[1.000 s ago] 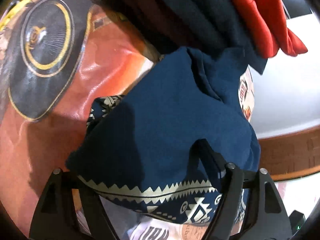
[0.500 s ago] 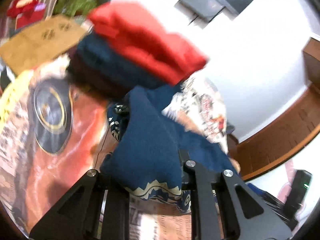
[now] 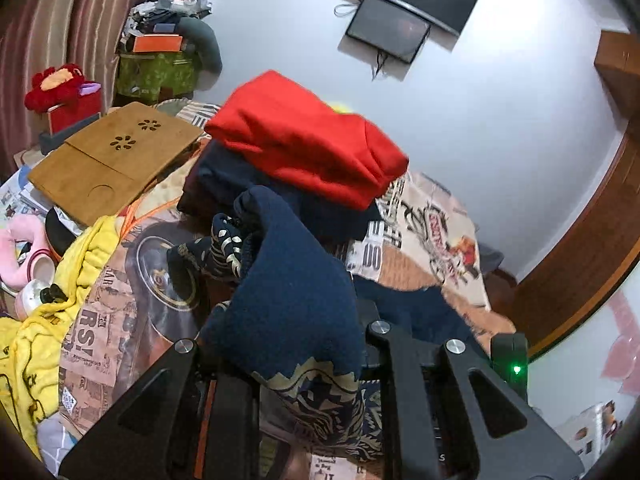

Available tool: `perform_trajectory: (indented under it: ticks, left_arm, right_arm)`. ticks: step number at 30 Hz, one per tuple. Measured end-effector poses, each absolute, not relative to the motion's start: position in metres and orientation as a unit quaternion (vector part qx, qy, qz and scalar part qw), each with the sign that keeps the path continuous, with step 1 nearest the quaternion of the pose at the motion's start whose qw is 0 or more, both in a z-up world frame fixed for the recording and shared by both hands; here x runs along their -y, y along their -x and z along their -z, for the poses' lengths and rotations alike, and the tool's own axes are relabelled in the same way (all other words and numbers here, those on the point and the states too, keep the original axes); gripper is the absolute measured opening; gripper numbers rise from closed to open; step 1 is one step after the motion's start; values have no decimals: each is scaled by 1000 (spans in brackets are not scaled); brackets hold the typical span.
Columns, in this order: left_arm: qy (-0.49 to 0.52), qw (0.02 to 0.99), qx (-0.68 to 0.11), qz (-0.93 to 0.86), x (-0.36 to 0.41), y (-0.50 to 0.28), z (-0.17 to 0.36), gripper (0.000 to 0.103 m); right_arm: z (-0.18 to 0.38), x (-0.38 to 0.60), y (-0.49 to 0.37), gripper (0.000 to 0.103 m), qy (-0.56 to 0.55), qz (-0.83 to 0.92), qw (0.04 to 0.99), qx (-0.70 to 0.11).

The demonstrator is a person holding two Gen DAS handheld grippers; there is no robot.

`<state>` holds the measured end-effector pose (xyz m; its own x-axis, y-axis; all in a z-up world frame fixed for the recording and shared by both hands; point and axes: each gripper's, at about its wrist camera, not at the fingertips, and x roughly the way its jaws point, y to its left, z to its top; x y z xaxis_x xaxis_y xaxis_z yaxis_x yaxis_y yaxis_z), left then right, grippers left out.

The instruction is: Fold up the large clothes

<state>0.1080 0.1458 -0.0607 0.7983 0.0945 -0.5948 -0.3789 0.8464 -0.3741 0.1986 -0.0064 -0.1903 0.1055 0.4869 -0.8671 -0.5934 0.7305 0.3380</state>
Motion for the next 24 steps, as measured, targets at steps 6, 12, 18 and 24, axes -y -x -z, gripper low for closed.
perform_trajectory:
  ticks: [6, 12, 18, 24]
  left_arm:
    - [206, 935, -275, -85, -118, -140, 49, 16]
    - [132, 950, -283, 4, -36, -179, 37, 16]
    - [60, 914, -380, 124, 52, -208, 90, 17]
    - [2, 866, -466, 180, 77, -205, 140, 18]
  right_arm:
    - [164, 36, -202, 63, 39, -375, 753, -540]
    - [149, 118, -210, 63, 26, -285, 816, -503]
    - [150, 203, -213, 63, 0, -189, 836, -515]
    - [133, 229, -204, 63, -17, -173, 848, -501]
